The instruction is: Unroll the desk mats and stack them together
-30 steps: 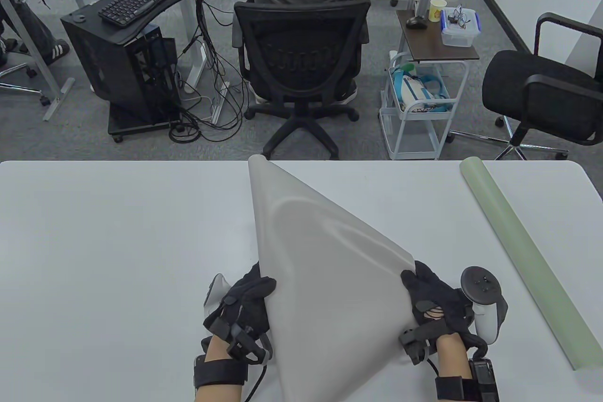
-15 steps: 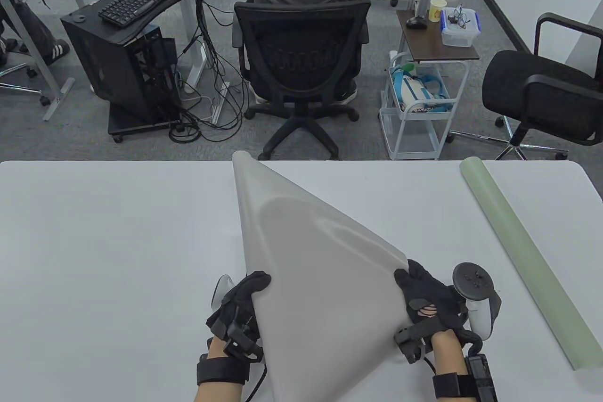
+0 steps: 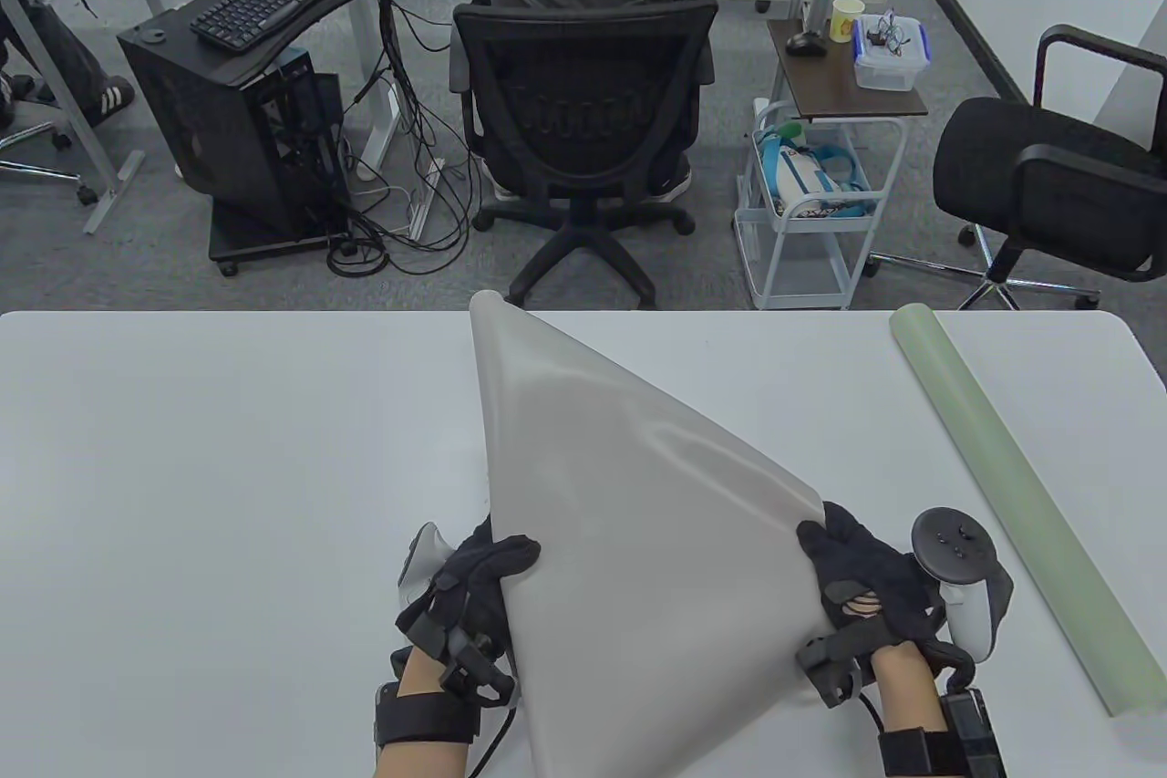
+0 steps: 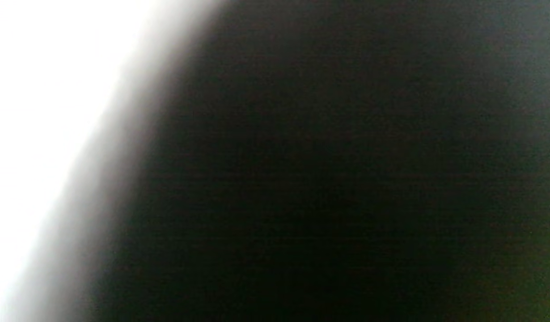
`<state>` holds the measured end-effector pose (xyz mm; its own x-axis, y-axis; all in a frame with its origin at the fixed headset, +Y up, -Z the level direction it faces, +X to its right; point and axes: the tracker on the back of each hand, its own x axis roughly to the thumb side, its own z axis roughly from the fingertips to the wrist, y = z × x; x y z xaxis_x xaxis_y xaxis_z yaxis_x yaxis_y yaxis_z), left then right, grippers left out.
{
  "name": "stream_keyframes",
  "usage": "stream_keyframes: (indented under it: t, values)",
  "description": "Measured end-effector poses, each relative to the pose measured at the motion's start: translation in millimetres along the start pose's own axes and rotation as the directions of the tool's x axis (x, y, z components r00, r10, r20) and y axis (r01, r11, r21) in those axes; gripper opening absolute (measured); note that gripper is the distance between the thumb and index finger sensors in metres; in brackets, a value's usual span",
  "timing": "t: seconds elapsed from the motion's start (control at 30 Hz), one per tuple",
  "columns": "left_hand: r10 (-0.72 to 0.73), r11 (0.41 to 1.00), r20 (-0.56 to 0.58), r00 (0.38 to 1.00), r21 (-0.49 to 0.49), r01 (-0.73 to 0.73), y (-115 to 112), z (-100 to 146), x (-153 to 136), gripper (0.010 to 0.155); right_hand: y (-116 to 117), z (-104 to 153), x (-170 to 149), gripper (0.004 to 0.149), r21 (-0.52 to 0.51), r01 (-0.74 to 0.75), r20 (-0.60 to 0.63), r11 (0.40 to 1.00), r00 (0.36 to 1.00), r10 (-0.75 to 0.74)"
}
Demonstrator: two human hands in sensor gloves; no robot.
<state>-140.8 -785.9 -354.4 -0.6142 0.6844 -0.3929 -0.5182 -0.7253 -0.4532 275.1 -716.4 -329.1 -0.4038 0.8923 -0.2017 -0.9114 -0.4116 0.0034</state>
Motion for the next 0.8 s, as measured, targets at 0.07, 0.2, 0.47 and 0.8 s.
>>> stream_keyframes:
  t: [0.07, 0.2, 0.47, 0.8]
  values:
    - [-0.085, 0.995, -0.037, 0.996, 0.052, 0.087, -0.8, 1.9, 3.3, 0.09, -6.3, 2.8, 2.7, 0.04, -0.017, -0.041, -0.032, 0.999, 0.999, 0.04]
    - [-0.316, 0.926, -0.168, 0.934, 0.158, 0.342, -4.8, 3.5, 8.5, 0.091, -16.3, 6.7, 2.8, 0.042, 0.016, -0.138, -0.15, 0.99, 0.979, 0.139]
    - [-0.662, 0.65, -0.307, 0.684, 0.22, 0.727, -30.7, -2.9, 12.8, 0.092, -27.6, 3.0, -39.7, 0.041, 0.165, 0.017, -0.277, 0.986, 0.96, 0.03]
    - [-0.809, 0.434, -0.334, 0.484, 0.215, 0.875, -48.0, -13.1, 15.3, 0.091, -24.0, -19.9, -69.5, 0.05, 0.269, 0.224, -0.342, 0.937, 0.931, -0.125]
